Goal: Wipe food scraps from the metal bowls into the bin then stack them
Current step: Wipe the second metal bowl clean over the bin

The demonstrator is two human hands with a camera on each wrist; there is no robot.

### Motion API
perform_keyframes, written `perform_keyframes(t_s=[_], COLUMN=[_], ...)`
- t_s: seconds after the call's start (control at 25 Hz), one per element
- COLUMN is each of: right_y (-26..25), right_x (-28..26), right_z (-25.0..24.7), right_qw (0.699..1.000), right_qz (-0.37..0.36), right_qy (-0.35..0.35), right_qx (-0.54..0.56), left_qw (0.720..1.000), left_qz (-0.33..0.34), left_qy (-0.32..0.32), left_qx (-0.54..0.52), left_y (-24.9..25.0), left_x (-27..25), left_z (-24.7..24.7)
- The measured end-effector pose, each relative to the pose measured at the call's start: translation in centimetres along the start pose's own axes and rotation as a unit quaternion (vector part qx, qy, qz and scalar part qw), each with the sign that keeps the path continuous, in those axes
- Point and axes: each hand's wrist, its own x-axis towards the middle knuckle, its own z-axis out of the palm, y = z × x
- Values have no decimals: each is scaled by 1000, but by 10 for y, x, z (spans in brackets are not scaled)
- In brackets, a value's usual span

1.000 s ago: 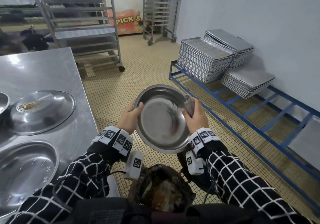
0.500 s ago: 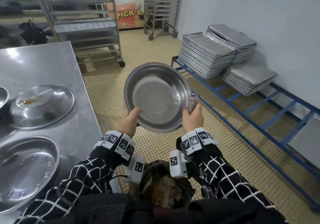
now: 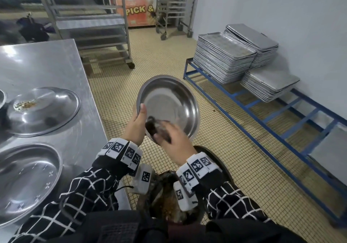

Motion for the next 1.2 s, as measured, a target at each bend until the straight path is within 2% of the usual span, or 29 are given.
perform_keyframes(t_s=[0.08, 0.12, 0.24, 0.28, 0.32, 0.44, 0.52, 0.6, 0.72, 0.84, 0.92, 1.04, 1.12, 1.2], right_y=[3, 9, 30, 35, 38, 27, 14, 13, 34, 59, 65, 66, 64, 57], right_x=[-10, -12, -7, -5, -2, -2, -6, -8, -8, 4, 15, 23, 23, 23], right_z=[16, 17, 6, 2, 1, 14, 23, 22, 6, -15, -29, -45, -55, -69], right_qw=[996, 994, 967, 959, 961, 987, 992, 988, 948, 923, 926, 938, 948, 958], right_qz=[-70, -76, -42, -28, -24, -71, -91, -76, -15, 53, 74, 56, 45, 78], right_qy=[-53, -60, -74, -75, -71, -46, -9, 24, 18, 69, 137, 227, 260, 269], right_qx=[-23, -58, -241, -272, -267, -134, -86, -136, -318, -376, -345, -256, -178, -55], left_qw=[1000, 1000, 1000, 1000, 1000, 999, 998, 997, 994, 994, 994, 995, 997, 997], left_qz=[0, -5, -3, 7, 18, 38, 56, 81, 102, 98, 85, 63, 40, 22], left_qy=[2, 10, 15, 10, 3, 3, 0, -11, -42, -54, -63, -76, -69, -76], left_qx=[0, -2, -13, -8, 1, 10, 6, -1, -3, 1, 3, -8, -19, -23], left_y=[7, 10, 13, 11, 10, 5, 7, 12, 18, 19, 17, 15, 17, 19], left_x=[-2, -2, -3, -3, -3, 3, 5, 6, 5, 0, -1, -3, -6, -9], left_z=[-2, -3, -7, -7, -6, -6, -6, -8, -10, -3, 1, 2, 0, -2])
